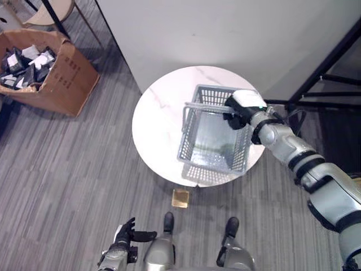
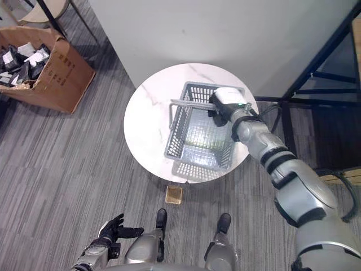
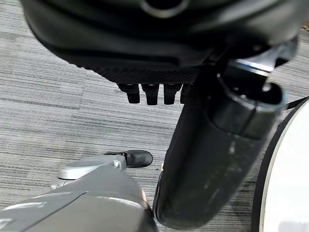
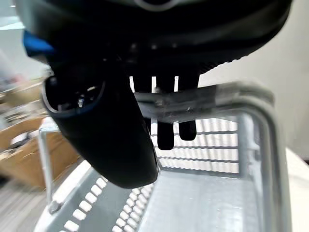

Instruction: Get the vegetables into the basket

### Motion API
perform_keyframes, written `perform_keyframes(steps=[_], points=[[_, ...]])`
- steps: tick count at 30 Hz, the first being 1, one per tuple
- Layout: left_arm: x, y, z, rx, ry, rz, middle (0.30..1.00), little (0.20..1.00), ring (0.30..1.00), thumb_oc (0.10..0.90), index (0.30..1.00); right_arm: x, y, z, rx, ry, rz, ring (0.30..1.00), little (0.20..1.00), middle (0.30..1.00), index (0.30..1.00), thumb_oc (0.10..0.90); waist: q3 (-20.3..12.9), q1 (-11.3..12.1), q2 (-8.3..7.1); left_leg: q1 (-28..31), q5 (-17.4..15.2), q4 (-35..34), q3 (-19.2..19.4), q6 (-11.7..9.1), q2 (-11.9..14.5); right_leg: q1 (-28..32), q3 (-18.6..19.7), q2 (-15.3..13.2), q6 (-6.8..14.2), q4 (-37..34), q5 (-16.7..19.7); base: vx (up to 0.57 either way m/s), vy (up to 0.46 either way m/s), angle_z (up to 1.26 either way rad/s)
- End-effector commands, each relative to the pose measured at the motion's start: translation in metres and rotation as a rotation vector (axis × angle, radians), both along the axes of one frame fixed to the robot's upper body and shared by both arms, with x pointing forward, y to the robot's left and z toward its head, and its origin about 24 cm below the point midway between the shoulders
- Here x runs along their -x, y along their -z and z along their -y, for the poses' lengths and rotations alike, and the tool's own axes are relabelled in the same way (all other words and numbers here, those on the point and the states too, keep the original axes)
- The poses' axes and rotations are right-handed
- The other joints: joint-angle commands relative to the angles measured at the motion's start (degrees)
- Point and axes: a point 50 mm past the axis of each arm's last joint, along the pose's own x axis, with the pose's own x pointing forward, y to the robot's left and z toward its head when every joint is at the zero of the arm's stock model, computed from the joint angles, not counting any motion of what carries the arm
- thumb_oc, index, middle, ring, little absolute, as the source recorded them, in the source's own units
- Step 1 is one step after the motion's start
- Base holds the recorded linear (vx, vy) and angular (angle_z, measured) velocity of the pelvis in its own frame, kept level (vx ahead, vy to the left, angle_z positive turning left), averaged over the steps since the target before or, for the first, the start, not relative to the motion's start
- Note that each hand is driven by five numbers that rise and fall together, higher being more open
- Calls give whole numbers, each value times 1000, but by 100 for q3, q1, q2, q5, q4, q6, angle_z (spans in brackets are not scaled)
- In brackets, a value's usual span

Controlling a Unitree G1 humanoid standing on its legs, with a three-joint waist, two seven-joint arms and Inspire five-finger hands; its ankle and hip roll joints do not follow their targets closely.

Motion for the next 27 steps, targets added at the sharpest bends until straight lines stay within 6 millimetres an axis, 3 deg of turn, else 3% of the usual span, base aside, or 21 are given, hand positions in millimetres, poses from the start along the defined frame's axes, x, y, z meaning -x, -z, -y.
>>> perform_keyframes(steps=[1, 8, 17, 18, 27], points=[[17, 1, -27, -93, 24, -89, 1000, 1000, 1000, 900, 1000, 10, -78, -18, -125, -169, 283, 300, 300, 300, 300, 400, -145, -138, -476, 220, -316, -3, 393, -296, 14, 616, 274, -309, 405, 22, -467, 35, -6, -13], [38, 7, -28, -80, 13, -166, 1000, 1000, 1000, 900, 1000, 47, -83, -16, -246, -316, 267, 300, 300, 300, 300, 400, -322, -387, -473, 446, -361, -3, 573, -308, 74, 706, 397, -246, 402, -6, -483, 15, -18, -21], [55, 12, -22, -46, 28, -215, 1000, 1000, 1000, 900, 1000, 96, -74, 9, -230, -382, 167, 300, 300, 300, 300, 400, -475, -628, -462, 651, -389, -3, 740, -322, 133, 791, 514, -165, 398, -6, -516, 10, -25, -12], [56, 12, -22, -43, 33, -211, 1000, 1000, 1000, 900, 1000, 105, -68, 22, -184, -347, 140, 300, 300, 300, 300, 400, -509, -739, -458, 691, -398, -3, 799, -325, 156, 782, 568, -147, 405, -6, -509, -3, -32, -23], [52, 11, -23, -56, 46, -193, 1000, 1000, 1000, 900, 1000, 121, -47, 50, -178, -232, 110, 300, 300, 300, 300, 400, -468, -928, -517, 830, -465, 62, 1022, -239, 105, 725, 732, -163, 443, 58, -469, -10, 13, -15]])
